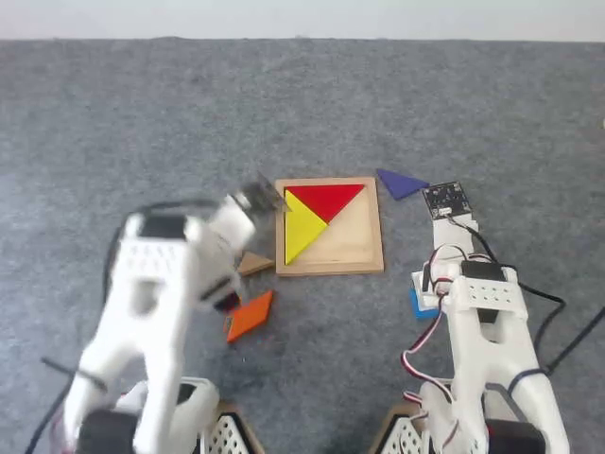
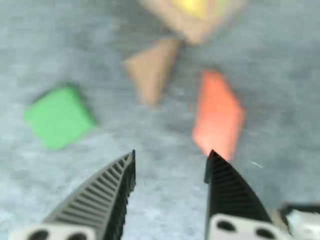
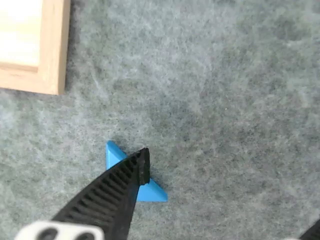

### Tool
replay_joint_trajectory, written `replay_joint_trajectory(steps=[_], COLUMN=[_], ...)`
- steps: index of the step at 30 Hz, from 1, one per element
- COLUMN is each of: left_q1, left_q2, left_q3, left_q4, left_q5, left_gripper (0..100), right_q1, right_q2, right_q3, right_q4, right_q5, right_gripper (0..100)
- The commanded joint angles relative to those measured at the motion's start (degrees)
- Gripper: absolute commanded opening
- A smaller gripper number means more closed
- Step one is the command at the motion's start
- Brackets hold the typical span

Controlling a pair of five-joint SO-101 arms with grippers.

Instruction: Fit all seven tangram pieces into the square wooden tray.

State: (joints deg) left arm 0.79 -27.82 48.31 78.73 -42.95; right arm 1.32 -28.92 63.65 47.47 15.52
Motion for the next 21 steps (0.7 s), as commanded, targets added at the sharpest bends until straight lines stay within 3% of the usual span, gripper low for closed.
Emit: replay_joint_trajectory(steps=[1, 7, 12, 16, 21], left_q1=[7.3, 11.6, 11.5, 11.3, 4.7], left_q2=[-12.0, -8.7, 2.7, 13.9, 21.3], left_q3=[10.2, 16.2, 14.8, 11.1, 5.1], left_q4=[-1.0, -8.7, -16.6, -18.5, -18.1], left_q5=[2.2, 4.8, 4.0, 3.7, 1.9], left_gripper=[22, 22, 22, 22, 21], right_q1=[0.6, 0.6, 0.6, 0.6, 0.6], right_q2=[-2.4, -2.3, -2.3, -2.3, -2.4], right_q3=[-0.6, -0.6, -0.6, -0.6, -0.6], right_q4=[-0.7, -0.7, -0.7, -0.7, -0.7], right_q5=[-0.1, -0.1, -0.1, -0.1, -0.1], right_gripper=[50.7, 50.7, 50.7, 50.7, 50.7])
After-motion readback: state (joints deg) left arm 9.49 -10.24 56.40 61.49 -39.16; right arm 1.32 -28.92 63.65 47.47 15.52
